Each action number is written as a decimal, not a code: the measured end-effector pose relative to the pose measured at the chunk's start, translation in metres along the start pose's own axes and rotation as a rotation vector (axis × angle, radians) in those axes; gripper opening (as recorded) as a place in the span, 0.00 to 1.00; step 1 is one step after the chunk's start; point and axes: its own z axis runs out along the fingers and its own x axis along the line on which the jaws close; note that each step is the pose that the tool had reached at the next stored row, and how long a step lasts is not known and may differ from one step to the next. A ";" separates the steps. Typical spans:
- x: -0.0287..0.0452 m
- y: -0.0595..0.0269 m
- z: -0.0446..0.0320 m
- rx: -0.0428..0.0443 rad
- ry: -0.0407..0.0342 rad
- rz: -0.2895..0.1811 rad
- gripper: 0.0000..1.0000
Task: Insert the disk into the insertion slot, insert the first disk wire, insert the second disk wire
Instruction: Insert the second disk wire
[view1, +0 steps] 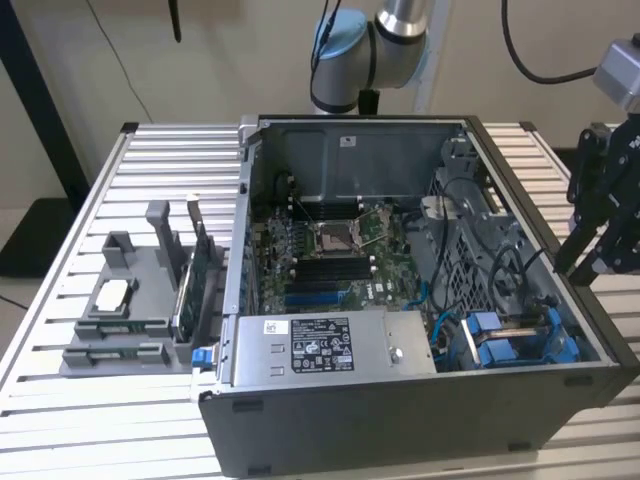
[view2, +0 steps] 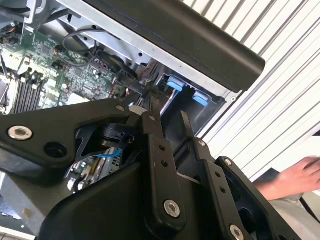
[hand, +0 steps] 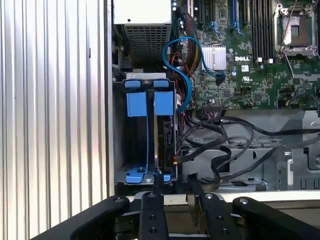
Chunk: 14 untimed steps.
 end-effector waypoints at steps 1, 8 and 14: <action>-0.0001 -0.0013 -0.0002 -0.0009 -0.0040 0.000 0.33; -0.0005 -0.0031 -0.0004 -0.0092 -0.0121 -0.001 0.33; -0.0011 -0.0042 -0.0008 -0.0219 -0.0140 0.000 0.33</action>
